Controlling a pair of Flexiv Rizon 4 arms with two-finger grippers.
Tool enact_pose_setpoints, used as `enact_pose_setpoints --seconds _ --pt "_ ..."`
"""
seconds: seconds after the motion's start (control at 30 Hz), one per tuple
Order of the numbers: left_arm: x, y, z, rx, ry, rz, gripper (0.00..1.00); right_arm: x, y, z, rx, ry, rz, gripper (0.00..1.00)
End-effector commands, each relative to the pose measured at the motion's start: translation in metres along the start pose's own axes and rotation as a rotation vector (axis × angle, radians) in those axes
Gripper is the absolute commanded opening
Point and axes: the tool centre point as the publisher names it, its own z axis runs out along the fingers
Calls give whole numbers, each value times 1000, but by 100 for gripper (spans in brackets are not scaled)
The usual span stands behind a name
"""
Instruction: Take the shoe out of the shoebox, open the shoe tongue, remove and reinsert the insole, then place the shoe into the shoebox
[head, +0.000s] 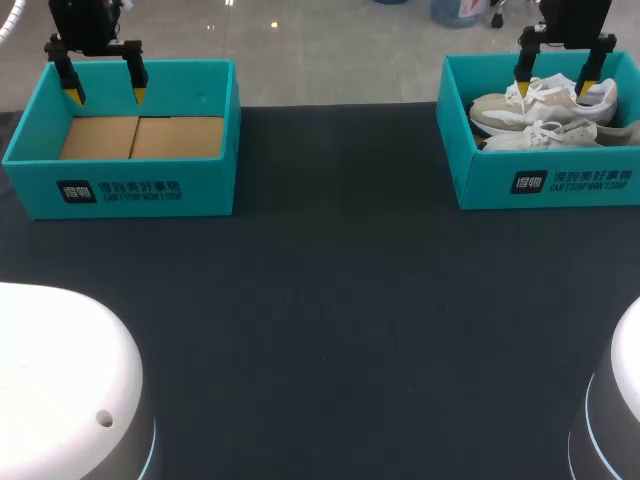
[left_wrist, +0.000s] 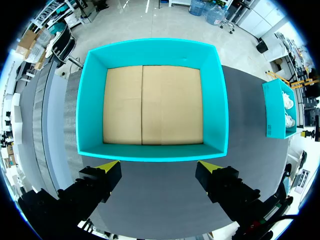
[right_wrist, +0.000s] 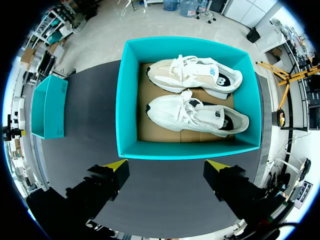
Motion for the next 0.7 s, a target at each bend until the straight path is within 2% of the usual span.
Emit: enact_pose_setpoints --seconds 0.03,0.43,0.57,0.7 --pt "0 0 0 0 0 0 100 0 0 0 0 0 0 100" --pt "0 0 0 0 0 0 100 0 0 0 0 0 0 100" --pt "0 0 0 0 0 0 100 -19 10 2 -8 13 73 100" --pt "0 0 0 0 0 0 100 -56 22 3 -67 1 153 100"
